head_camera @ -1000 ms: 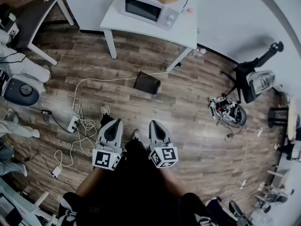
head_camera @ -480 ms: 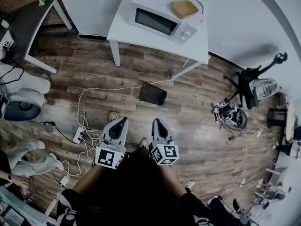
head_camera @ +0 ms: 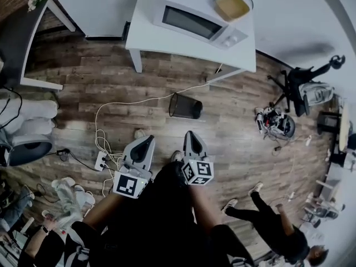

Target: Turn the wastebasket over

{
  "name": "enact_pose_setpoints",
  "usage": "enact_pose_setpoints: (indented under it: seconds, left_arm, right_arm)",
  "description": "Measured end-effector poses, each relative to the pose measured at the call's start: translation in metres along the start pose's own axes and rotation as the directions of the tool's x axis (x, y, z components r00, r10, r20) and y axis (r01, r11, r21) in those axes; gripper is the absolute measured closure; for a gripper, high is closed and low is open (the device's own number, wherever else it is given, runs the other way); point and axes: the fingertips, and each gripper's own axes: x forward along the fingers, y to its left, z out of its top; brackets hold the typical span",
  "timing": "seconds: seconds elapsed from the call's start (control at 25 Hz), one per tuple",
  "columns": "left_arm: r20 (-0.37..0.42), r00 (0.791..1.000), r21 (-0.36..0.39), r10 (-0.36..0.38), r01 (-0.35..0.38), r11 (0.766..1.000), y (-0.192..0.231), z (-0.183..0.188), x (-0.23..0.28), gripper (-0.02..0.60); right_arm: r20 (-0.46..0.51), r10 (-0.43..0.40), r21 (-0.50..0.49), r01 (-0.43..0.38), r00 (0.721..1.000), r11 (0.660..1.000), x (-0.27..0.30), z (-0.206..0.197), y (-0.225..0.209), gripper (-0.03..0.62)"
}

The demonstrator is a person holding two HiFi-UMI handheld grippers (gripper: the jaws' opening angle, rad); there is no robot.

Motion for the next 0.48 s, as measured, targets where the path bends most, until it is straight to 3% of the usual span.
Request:
enact_pose_setpoints:
  seconds: [0.48]
  left_arm:
    - [-0.029,0.999,0.005,0.033,-0.033,0.999,0.023,-0.016,0.054,0.548]
  right_arm:
    - [-0.14,-0.001,0.06,0.01,0.99,0.998,0.082,-0.051,-0.04,0.563]
